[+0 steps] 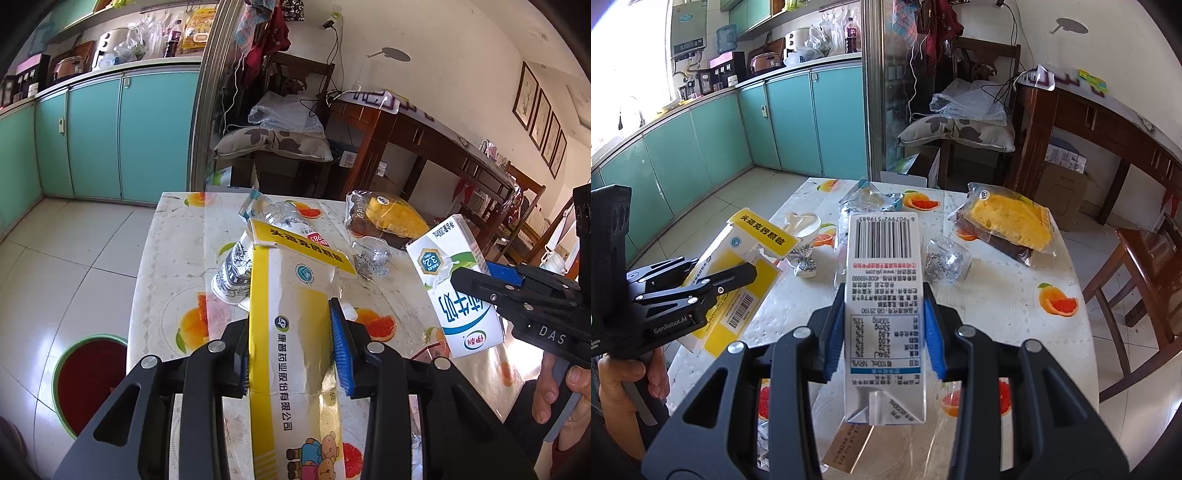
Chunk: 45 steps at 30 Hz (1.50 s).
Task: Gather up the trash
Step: 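Carry the milk carton and medicine box in both grippers over the red bin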
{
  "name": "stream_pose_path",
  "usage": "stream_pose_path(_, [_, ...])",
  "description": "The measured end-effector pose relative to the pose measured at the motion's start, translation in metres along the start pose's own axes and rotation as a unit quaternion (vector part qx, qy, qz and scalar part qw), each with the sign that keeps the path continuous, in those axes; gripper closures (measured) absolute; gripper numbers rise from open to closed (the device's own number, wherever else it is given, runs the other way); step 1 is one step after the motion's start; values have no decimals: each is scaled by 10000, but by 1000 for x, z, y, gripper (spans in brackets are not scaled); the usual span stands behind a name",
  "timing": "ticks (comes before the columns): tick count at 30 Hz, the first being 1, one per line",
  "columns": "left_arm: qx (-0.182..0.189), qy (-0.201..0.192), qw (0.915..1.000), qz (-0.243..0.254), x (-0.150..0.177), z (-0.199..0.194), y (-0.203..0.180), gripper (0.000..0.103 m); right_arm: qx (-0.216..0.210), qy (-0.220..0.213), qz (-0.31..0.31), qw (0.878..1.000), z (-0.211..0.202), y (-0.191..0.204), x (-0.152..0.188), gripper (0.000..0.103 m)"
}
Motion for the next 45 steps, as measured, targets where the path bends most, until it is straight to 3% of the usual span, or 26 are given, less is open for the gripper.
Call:
stream_pose_path(31, [-558,-33,9938,-966,17,-11,122,70,-677,250,-695,9950,76,107,-35,66])
stream_pose_path(45, [-973,319,9816,-1612,44,16,185,70,-922,480,-1035,9892,106,145,-43,66])
Point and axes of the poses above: each gripper's, at about its wrist camera, not at the fingertips, and z roughly the way its jaws point, y to its left, x to its underside, the point moved 5 cm from there along z, roughly the way its jaws point, and after that the axes turned 5 degrees about -x, right-handed, at the moved point
